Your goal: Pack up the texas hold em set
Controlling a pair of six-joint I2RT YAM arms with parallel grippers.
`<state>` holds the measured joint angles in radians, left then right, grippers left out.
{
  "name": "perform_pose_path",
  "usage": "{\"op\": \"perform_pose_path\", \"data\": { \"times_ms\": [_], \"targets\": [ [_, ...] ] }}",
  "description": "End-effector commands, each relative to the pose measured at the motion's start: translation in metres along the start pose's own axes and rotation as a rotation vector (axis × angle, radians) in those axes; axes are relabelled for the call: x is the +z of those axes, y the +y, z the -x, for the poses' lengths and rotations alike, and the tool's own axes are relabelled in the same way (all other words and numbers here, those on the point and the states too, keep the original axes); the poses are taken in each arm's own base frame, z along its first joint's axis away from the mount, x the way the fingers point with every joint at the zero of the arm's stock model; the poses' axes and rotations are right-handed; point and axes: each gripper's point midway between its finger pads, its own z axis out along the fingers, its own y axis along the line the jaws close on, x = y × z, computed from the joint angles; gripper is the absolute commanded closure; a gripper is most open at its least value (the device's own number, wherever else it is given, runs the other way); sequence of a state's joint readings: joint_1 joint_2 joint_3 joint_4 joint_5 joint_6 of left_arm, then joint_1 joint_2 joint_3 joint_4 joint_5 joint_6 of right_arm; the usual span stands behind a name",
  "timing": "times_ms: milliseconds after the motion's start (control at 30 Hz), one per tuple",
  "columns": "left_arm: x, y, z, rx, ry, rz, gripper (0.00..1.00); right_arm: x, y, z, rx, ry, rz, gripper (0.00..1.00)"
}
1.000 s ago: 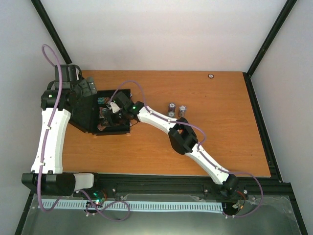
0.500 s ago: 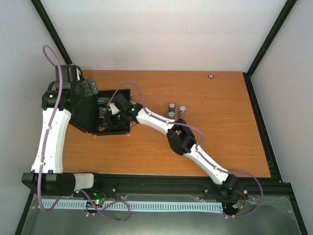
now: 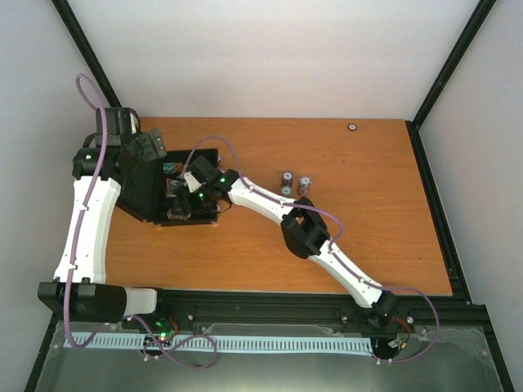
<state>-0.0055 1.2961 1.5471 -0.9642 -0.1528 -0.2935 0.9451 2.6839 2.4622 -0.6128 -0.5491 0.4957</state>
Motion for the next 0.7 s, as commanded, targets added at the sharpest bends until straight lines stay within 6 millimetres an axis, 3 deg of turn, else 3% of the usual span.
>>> {"op": "perform_pose_path", "data": {
  "times_ms": [0,233,667],
  "targets": [
    [-0.002,-0.004,0.011,-0.025,-0.032,-0.023,0.0,-0.049,0.032,0.025,-0.118,-0.076,-0.086,0.29],
    [0.001,-0.004,0.008,-0.032,-0.022,-0.02,0.0,-0.064,0.021,0.018,-0.152,-0.051,-0.18,0.29],
    [0.002,-0.002,0.008,-0.025,-0.015,-0.008,0.0,-0.038,0.014,-0.01,-0.086,0.053,-0.092,0.29]
  ]
}}
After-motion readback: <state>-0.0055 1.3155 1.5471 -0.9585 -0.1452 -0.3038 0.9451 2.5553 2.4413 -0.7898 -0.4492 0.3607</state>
